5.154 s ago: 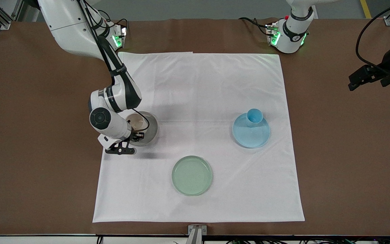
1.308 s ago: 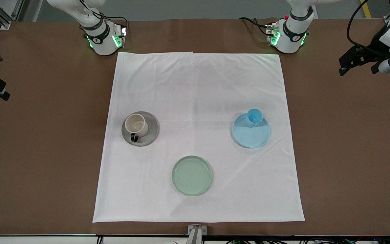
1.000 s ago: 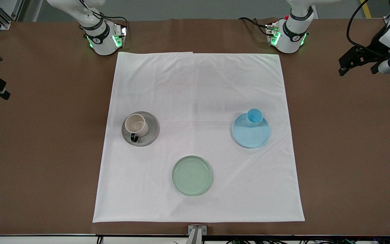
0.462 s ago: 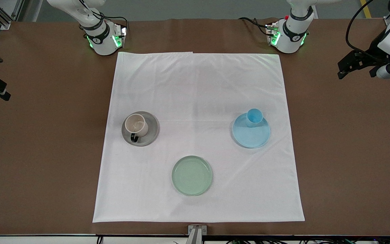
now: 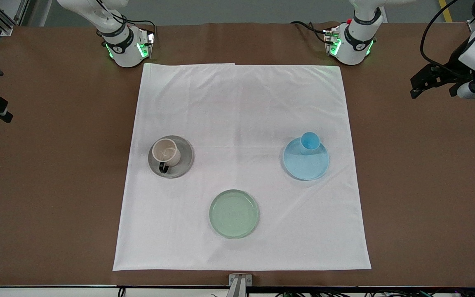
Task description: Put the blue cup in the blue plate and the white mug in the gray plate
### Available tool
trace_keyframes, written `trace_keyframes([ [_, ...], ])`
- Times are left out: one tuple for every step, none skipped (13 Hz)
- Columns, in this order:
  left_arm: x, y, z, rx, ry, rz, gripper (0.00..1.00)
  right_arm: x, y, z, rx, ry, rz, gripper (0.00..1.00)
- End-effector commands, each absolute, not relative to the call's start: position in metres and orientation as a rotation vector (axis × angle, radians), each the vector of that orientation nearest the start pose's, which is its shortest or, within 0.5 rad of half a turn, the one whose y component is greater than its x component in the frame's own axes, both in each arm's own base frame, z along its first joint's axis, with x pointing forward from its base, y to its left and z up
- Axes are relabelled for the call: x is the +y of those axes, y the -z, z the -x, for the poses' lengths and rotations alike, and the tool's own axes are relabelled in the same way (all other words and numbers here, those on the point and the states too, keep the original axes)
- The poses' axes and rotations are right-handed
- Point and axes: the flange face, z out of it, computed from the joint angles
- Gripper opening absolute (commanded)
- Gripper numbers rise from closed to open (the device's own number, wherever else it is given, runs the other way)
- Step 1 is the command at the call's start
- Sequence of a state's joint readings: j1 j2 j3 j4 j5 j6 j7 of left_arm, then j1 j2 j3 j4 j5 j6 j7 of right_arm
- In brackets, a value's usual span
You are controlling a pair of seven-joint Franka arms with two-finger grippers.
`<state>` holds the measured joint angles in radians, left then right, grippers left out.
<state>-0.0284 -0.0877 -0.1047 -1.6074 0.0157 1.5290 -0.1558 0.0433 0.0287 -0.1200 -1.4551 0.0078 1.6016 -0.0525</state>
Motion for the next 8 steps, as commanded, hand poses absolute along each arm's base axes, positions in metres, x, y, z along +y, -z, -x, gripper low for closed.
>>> trace_keyframes([
  [-0.0713,-0.6552,-0.5204,-0.016,0.021,3.118,1.00,-0.0443,-0.6702,-0.5660,0.044,0.184,3.136,1.00],
  [-0.0723,-0.6520,-0.5222,-0.011,0.012,3.119,1.00,-0.0443,-0.6702,-0.5660,0.044,0.184,3.136,1.00],
  [-0.0722,-0.6503,-0.5237,-0.014,0.007,3.118,1.00,-0.0443,-0.6702,-0.5660,0.044,0.184,3.136,1.00],
  [-0.0730,-0.6503,-0.5236,-0.014,0.007,3.118,1.00,-0.0443,-0.6702,-0.5660,0.042,0.184,3.136,1.00],
  [-0.0730,-0.6495,-0.5241,-0.014,0.005,3.118,1.00,-0.0443,-0.6702,-0.5660,0.042,0.184,3.136,1.00],
  [-0.0727,-0.6495,-0.5241,-0.016,0.005,3.115,1.00,-0.0443,-0.6702,-0.5660,0.042,0.184,3.136,1.00],
  [-0.0727,-0.6495,-0.5241,-0.016,0.005,3.115,1.00,-0.0443,-0.6702,-0.5660,0.042,0.184,3.136,1.00],
  [-0.0726,-0.6495,-0.5241,-0.019,0.005,3.115,1.00,-0.0443,-0.6702,-0.5660,0.042,0.184,3.136,1.00],
])
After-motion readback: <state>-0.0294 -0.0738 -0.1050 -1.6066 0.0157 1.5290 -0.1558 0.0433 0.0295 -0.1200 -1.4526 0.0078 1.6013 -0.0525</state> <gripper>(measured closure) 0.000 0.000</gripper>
